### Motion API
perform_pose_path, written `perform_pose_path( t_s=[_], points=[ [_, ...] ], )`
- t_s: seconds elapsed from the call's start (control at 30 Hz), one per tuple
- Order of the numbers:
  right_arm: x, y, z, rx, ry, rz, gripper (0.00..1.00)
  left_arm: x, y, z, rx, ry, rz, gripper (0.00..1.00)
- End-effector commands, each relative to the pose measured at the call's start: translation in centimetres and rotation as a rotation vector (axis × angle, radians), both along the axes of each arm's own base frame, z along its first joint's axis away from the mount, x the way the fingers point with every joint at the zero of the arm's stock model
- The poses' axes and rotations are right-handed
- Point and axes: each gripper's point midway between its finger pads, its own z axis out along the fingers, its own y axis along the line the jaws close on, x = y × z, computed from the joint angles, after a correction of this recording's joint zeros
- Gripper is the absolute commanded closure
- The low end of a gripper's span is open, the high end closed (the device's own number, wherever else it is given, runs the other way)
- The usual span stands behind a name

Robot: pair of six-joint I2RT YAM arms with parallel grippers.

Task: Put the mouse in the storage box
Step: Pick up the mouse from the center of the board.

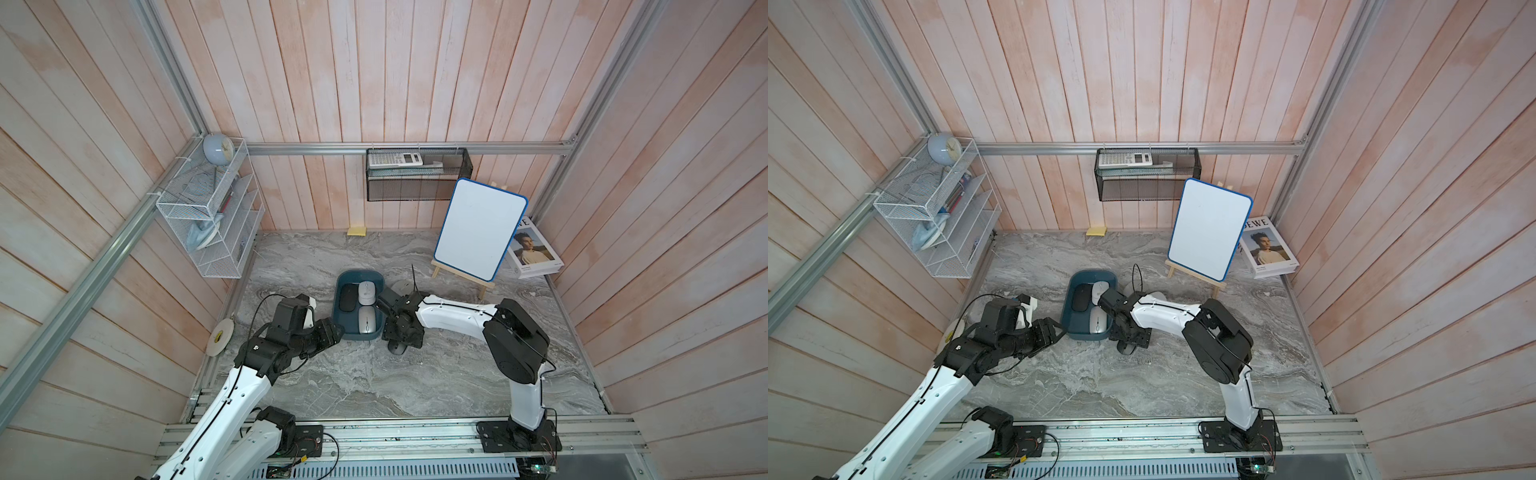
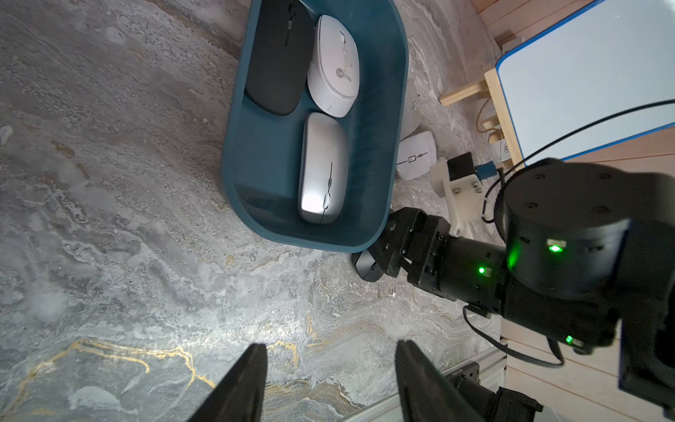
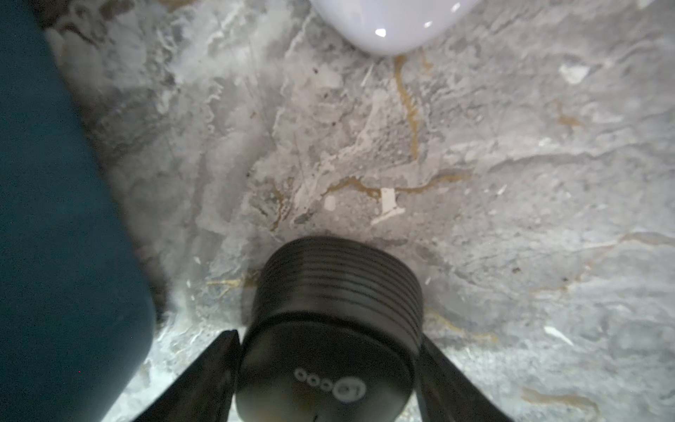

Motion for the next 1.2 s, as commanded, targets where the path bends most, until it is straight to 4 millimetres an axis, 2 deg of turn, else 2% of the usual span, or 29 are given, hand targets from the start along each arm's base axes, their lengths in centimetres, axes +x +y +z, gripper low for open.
perform_pose_path(
  t_s=[0.0, 0.3, 0.43, 0.57, 0.73, 0.83, 1.0, 1.1, 1.17],
  points=[
    [-0.2, -1.5, -0.7, -0.082, 0.010, 0.018, 0.25, -0.2, 0.1, -0.6, 0.019, 0.009, -0.012, 0.39],
    [0.4, -2.2, -0.5, -0.128, -0.020, 0.089, 0.34, 0.0, 0.0, -0.3, 0.017, 0.007, -0.012, 0.39],
    [1.1, -2.1, 0.7, -0.147, -0.041, 0.166, 0.35, -0.2, 0.1, -0.3, 0.023, 0.008, -0.012, 0.39],
    [1.4, -1.0, 2.3, -0.071, -0.101, 0.261, 0.36, -0.2, 0.0, -0.1, 0.009, 0.004, -0.011, 0.39],
    [1.2, -0.6, 4.7, -0.023, -0.176, 0.428, 0.39, -0.1, -0.3, 1.1, -0.020, -0.014, -0.015, 0.39],
    [0.4, 0.0, 6.7, 0.049, -0.242, 0.566, 0.41, 0.1, -1.2, 2.5, -0.063, -0.043, -0.048, 0.37],
    [-1.3, 0.2, 10.4, 0.125, -0.396, 0.785, 0.40, 0.3, -3.7, 4.6, -0.143, -0.072, -0.194, 0.27],
    [-2.9, 0.3, 12.1, 0.180, -0.432, 0.899, 0.40, 0.4, -5.3, 5.1, -0.201, -0.010, -0.275, 0.24],
    [-4.3, 0.6, 13.1, 0.241, -0.437, 0.987, 0.41, 0.6, -6.4, 6.2, -0.252, 0.001, -0.312, 0.19]
  ],
)
